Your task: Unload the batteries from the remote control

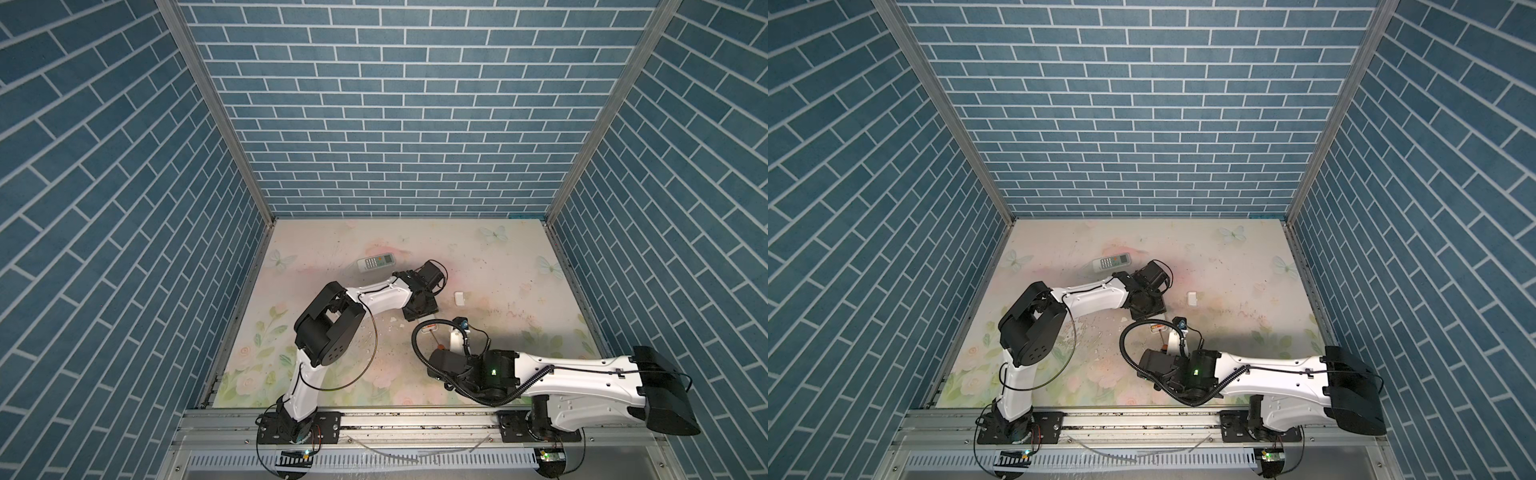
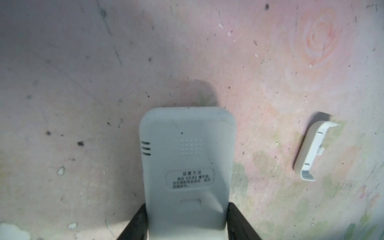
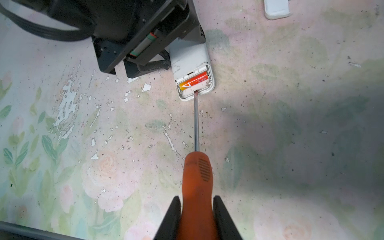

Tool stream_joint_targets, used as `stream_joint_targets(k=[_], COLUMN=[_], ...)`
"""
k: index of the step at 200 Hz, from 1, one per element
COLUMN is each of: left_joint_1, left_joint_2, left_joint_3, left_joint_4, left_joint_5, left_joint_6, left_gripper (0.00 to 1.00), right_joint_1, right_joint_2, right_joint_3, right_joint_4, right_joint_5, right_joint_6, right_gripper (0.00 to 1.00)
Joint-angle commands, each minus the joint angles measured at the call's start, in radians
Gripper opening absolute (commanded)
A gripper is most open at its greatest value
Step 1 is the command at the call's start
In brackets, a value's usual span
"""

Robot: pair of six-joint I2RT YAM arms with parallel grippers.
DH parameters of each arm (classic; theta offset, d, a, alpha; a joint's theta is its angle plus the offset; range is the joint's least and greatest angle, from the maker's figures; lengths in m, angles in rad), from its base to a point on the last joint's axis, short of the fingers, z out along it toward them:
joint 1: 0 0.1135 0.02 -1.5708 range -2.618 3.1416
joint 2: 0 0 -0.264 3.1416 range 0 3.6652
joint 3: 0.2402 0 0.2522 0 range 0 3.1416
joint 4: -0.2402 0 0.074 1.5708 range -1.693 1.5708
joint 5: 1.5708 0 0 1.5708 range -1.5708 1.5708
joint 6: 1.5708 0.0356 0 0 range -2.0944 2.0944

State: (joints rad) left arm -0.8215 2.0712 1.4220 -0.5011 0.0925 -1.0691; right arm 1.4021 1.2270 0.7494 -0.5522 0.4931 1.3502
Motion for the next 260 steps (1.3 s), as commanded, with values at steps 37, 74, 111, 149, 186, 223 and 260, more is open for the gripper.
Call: stream_joint_targets(k=[37,74,111,149,186,223,260], left_joint_1=[-0.033,-0.034,-0.036,-0.040,-0.045,-0.050,-0.053], left_joint_2=[0.188,0.190,0.193,0.193,0.195,0.197,0.198], left_joint_3=[-0.130,-0.135,-0.140,-0.146,-0.145,-0.152,-0.162], left_joint_4=[-0.157,-0.154,-0.151,-0.148,-0.148,-0.146,-0.140], left_joint_5=[0.085,0.088,0.091,0.093,0.095,0.096,0.099], left_joint_6=[-0.019,-0.018,-0.017,-0.017,-0.019,-0.020,-0.022], left_gripper=[0.43,0.43,0.43,0.42,0.42,0.42,0.42], right_joint_1=[-0.013,-0.022,-0.030,-0.032,-0.041,-0.049,-0.049], right_joint_2=[0.012,0.027,0.037,0.035,0.051,0.060,0.085], right_joint_3=[-0.034,-0.033,-0.036,-0.053,-0.057,-0.064,-0.064], right_joint_4=[0.011,0.012,0.020,0.044,0.075,0.087,0.087], right_joint_5=[0.015,0.010,0.007,0.018,0.012,0.008,0.007], right_joint_6=[0.056,0.061,0.057,0.053,0.025,0.017,0.014], right_gripper=[0.00,0.00,0.00,0.00,0.00,0.00,0.00])
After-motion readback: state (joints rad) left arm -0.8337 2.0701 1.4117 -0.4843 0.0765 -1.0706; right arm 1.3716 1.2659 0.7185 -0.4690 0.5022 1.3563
